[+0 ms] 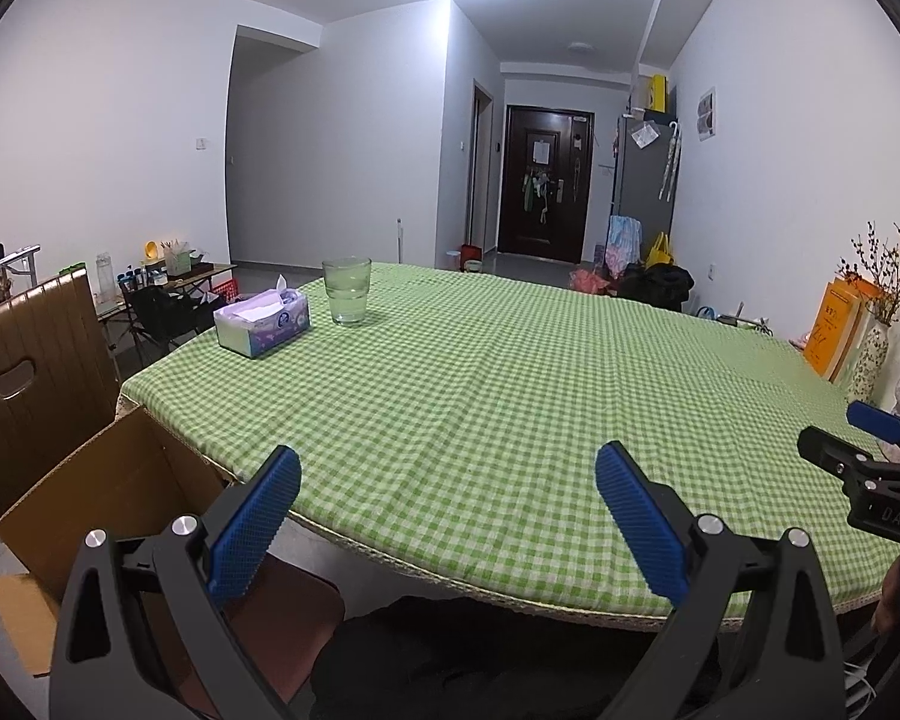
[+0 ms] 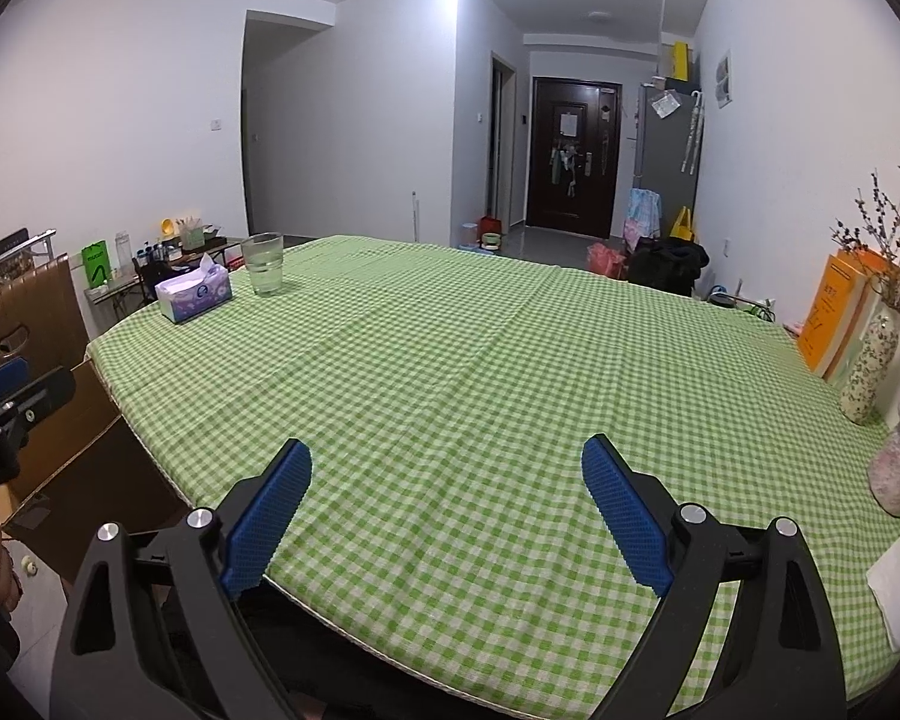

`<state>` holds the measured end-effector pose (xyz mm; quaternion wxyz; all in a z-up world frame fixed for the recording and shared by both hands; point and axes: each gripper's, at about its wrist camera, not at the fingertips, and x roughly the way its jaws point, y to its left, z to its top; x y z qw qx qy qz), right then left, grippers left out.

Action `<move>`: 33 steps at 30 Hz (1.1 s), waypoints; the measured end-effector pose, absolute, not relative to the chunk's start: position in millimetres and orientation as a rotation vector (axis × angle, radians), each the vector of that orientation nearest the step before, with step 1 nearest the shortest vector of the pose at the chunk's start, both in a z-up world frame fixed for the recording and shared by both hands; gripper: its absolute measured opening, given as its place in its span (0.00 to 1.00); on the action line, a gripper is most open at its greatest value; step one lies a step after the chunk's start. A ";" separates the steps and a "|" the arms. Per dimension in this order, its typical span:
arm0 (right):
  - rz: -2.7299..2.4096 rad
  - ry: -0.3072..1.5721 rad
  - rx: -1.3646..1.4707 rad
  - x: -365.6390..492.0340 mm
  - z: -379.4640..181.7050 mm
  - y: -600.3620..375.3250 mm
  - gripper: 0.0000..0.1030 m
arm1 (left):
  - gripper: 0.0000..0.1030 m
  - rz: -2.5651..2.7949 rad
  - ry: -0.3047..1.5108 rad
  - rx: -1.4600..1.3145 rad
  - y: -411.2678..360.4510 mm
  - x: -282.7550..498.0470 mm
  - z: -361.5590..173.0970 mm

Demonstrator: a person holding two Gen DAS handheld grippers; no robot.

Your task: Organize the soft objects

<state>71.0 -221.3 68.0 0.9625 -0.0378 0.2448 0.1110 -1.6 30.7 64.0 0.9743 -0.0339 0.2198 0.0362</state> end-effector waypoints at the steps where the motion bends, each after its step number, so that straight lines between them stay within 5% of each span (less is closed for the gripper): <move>1: 0.229 0.497 -0.080 71.6 68.0 -219.9 0.86 | 0.93 0.072 0.452 -0.070 30.2 -0.9 63.7; 33: 0.237 0.499 -0.050 77.8 71.5 -223.7 0.86 | 0.93 0.110 0.494 -0.076 34.7 6.1 59.9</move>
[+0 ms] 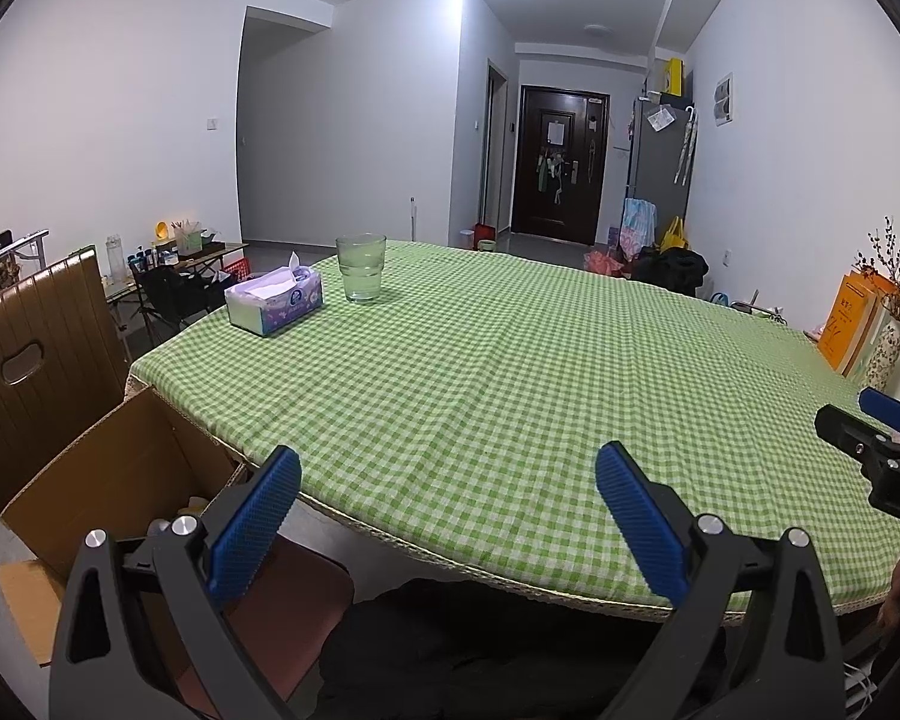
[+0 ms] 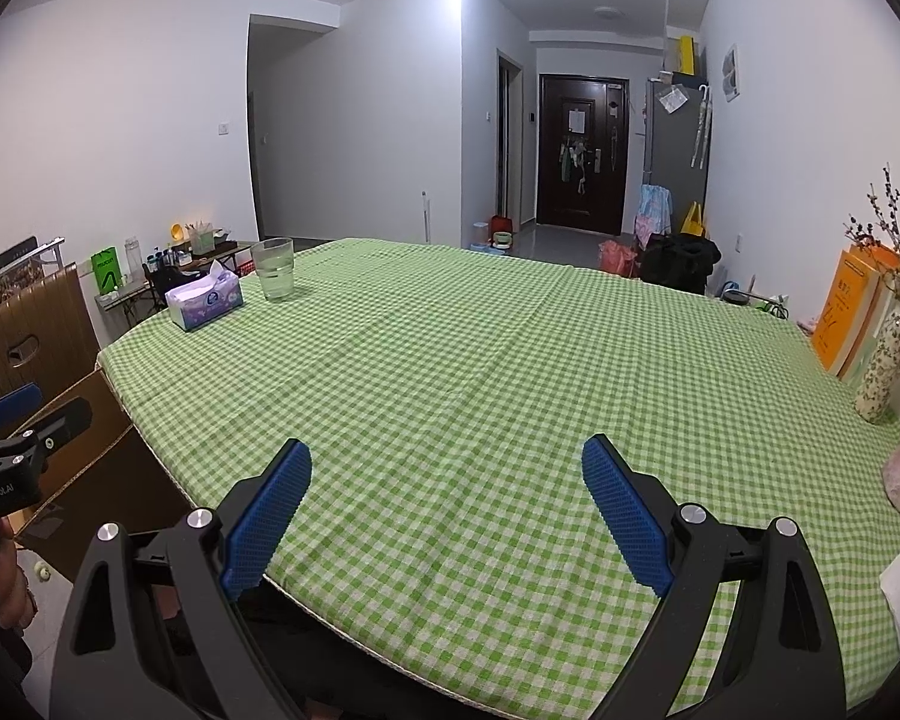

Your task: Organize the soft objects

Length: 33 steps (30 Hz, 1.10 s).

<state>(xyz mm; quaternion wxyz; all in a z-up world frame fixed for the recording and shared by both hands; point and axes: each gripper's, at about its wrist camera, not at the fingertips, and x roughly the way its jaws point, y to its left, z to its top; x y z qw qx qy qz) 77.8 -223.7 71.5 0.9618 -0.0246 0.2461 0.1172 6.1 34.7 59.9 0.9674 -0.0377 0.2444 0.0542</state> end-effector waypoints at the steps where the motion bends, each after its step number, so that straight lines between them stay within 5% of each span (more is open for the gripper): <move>1: 0.236 0.498 -0.048 77.8 71.6 -224.3 0.86 | 0.93 0.110 0.494 -0.075 34.3 6.7 60.2; 33: 0.224 0.507 -0.028 75.9 70.6 -223.4 0.86 | 0.93 0.113 0.497 -0.075 35.2 8.4 57.1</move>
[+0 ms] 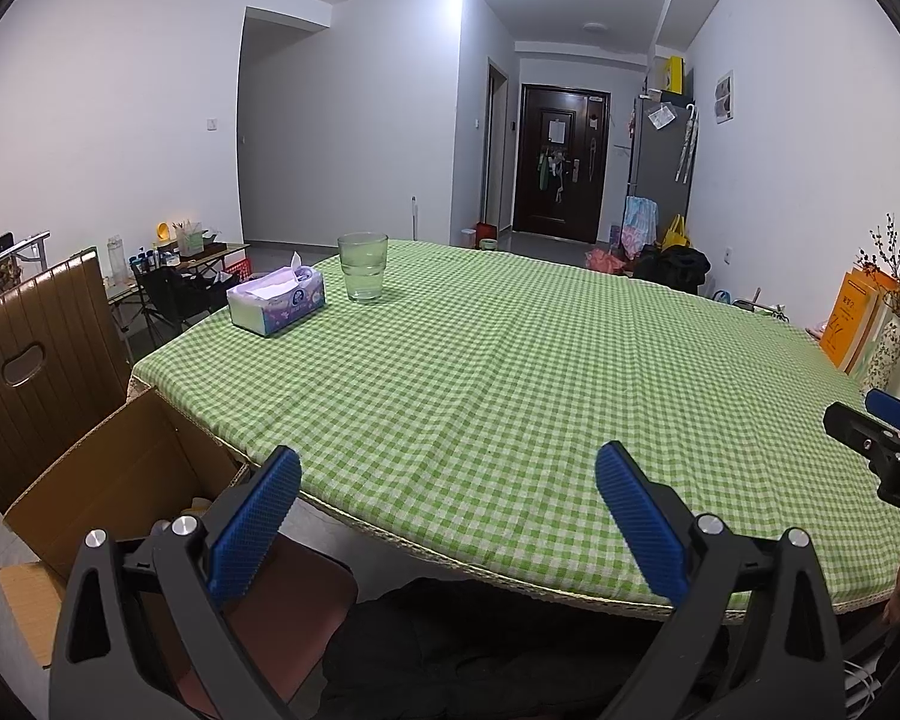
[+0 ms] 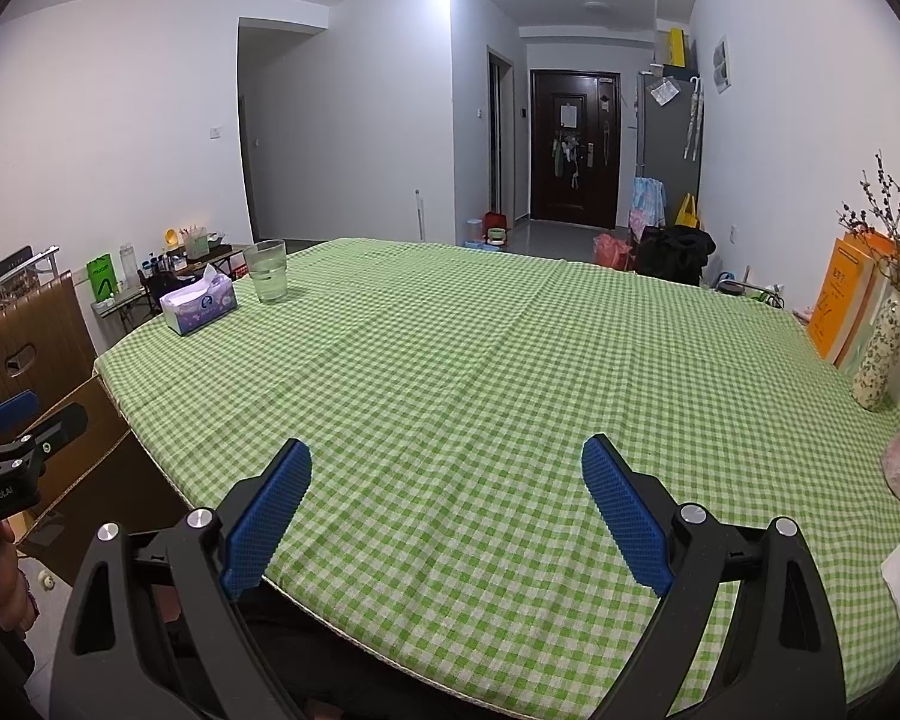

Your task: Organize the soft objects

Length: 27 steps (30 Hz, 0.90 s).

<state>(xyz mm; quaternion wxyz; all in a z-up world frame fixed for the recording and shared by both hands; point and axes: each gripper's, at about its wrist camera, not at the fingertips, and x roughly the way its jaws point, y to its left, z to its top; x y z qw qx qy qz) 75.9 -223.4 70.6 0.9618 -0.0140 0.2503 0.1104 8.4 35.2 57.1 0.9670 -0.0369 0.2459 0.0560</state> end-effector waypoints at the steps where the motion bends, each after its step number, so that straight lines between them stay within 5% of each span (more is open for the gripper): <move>1: 0.224 0.507 -0.029 75.9 70.6 -223.4 0.86 | 0.93 0.114 0.497 -0.074 35.2 8.4 57.0; 27: 0.220 0.514 -0.032 74.4 71.1 -222.2 0.86 | 0.93 0.117 0.501 -0.065 35.2 8.7 56.7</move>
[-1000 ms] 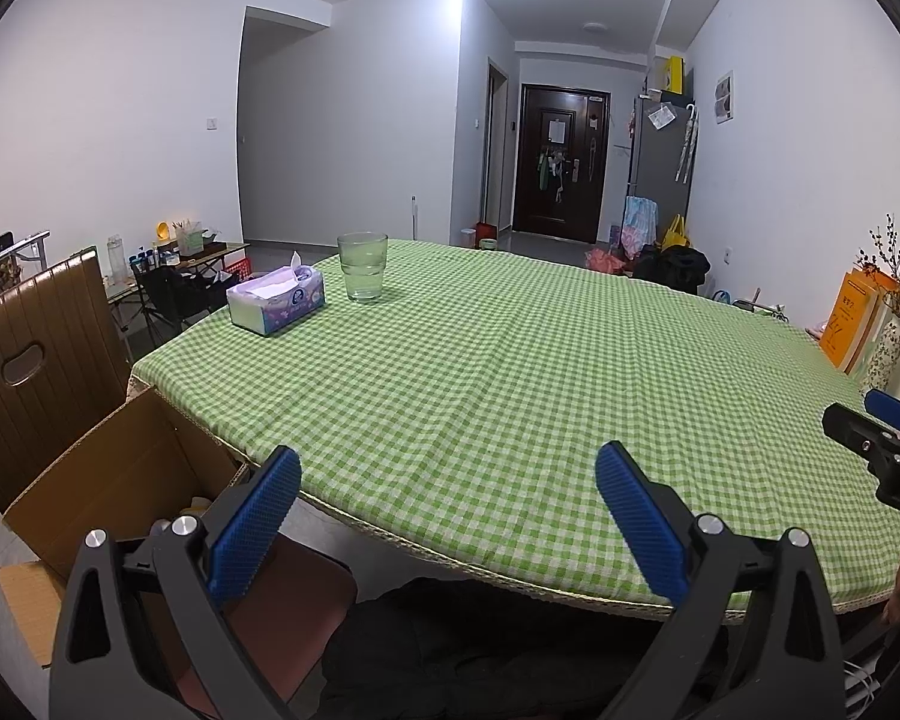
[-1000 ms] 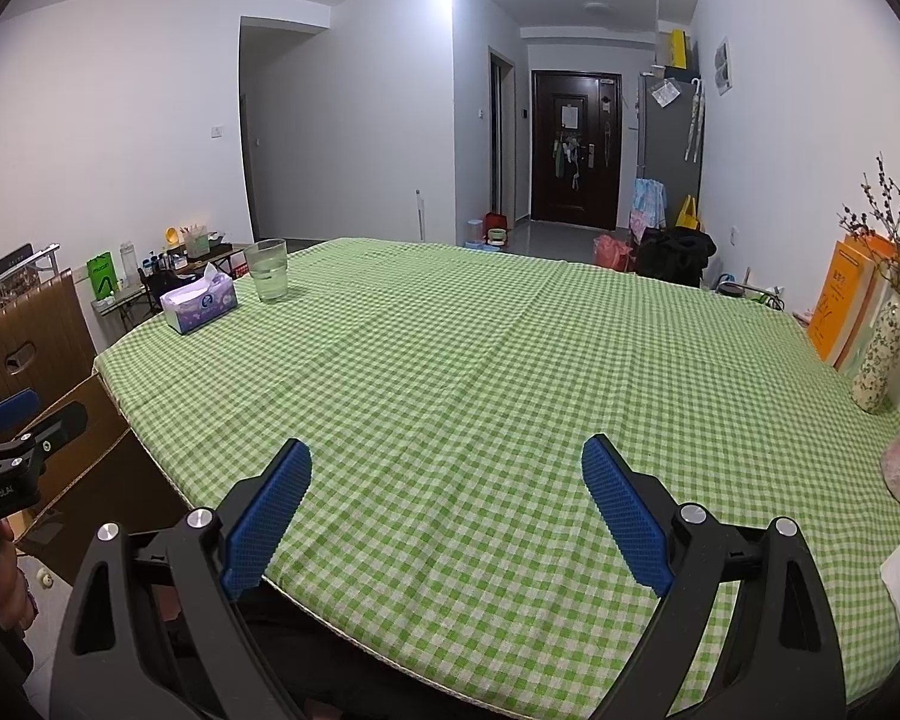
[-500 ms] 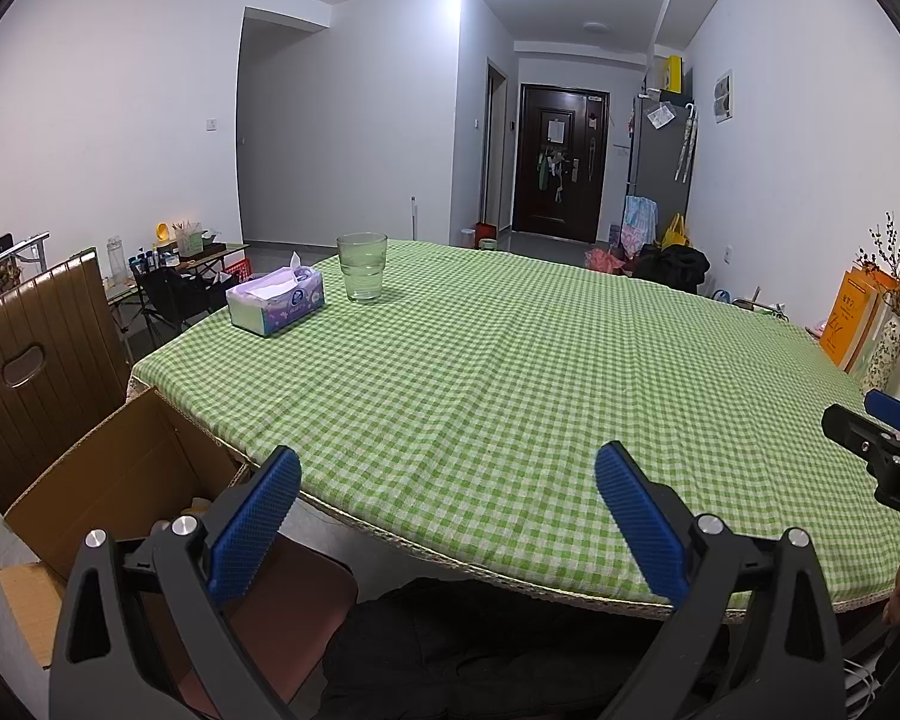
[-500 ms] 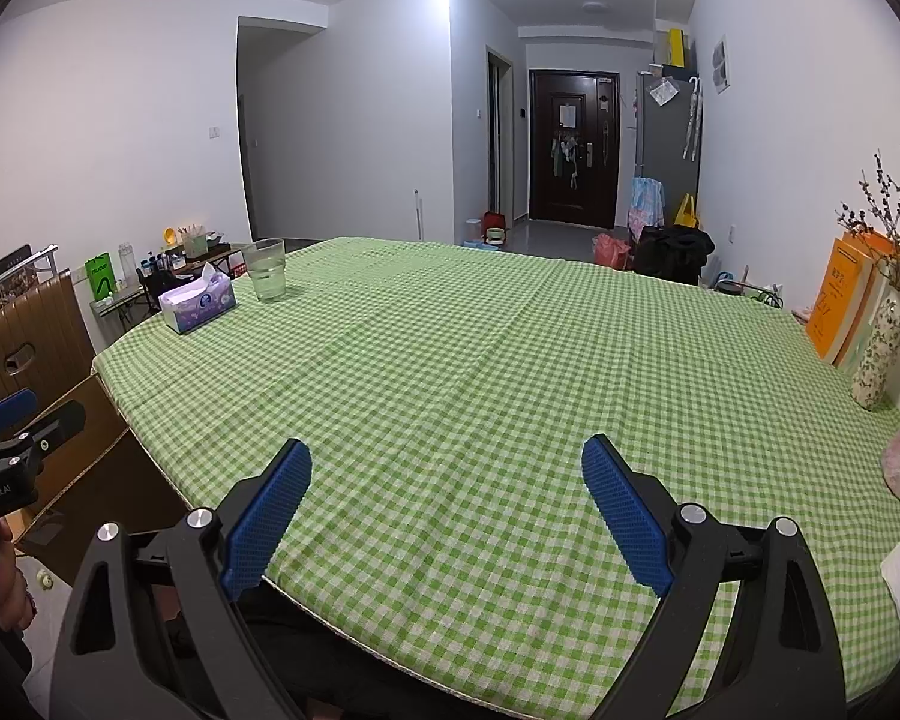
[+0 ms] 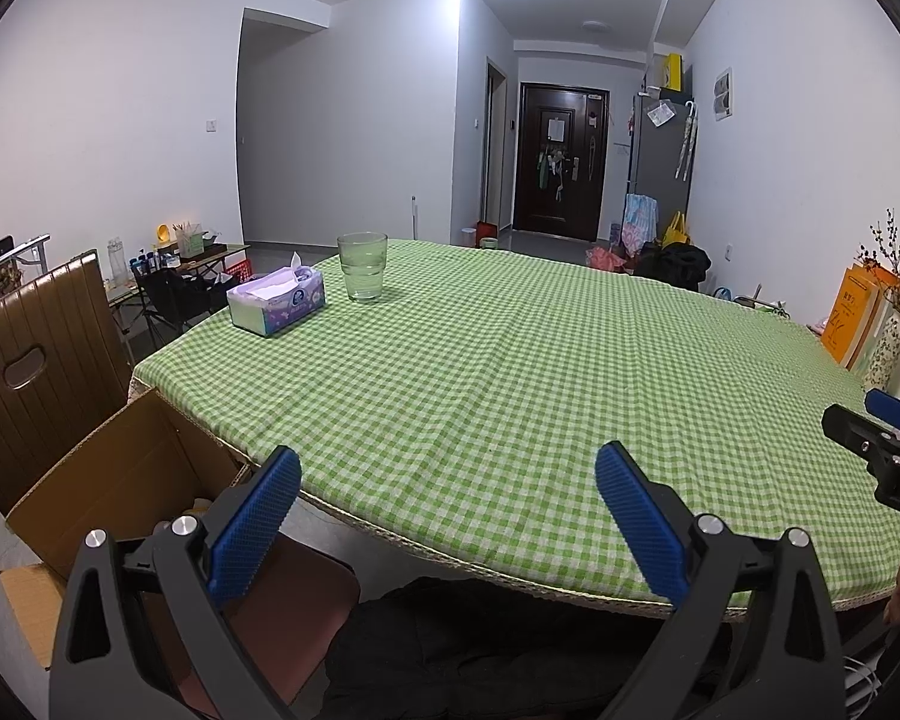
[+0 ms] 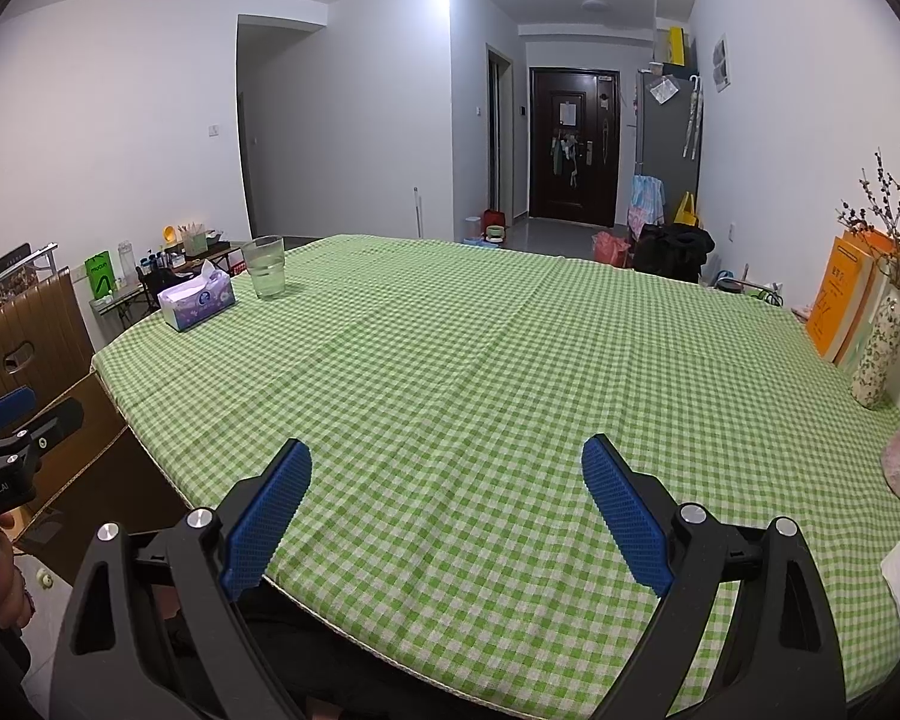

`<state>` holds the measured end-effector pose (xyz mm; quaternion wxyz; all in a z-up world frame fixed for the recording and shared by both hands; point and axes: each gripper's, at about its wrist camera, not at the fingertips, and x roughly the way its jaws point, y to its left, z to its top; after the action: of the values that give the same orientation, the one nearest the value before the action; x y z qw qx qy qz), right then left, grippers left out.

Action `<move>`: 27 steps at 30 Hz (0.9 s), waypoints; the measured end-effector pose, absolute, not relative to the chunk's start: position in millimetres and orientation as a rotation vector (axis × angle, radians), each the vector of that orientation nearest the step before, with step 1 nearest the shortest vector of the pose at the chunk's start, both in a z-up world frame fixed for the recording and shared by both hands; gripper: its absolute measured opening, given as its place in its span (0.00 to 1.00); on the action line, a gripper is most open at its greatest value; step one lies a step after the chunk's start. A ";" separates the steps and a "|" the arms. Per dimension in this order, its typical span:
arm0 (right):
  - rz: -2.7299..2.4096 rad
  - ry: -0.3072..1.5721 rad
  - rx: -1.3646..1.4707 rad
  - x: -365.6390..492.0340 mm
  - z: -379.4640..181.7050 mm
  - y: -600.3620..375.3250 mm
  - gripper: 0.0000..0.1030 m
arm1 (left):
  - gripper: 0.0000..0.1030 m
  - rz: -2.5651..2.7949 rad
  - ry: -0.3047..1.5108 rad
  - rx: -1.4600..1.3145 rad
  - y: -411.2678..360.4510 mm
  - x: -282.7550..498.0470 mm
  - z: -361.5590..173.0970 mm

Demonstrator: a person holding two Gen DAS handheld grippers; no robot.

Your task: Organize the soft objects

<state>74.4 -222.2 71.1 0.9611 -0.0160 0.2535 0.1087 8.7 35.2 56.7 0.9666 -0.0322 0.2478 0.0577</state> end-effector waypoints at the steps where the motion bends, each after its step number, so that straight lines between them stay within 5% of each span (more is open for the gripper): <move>1: 0.219 0.514 -0.033 74.2 71.1 -222.0 0.86 | 0.93 0.117 0.501 -0.063 35.5 8.6 56.6; 27: 0.211 0.529 -0.025 74.7 59.8 -225.2 0.86 | 0.93 0.102 0.481 -0.076 30.4 2.5 57.6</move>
<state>74.7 -225.2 59.8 0.9596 -0.0121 0.2611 0.1040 2.5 30.4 57.6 0.9693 -0.0377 0.2379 0.0505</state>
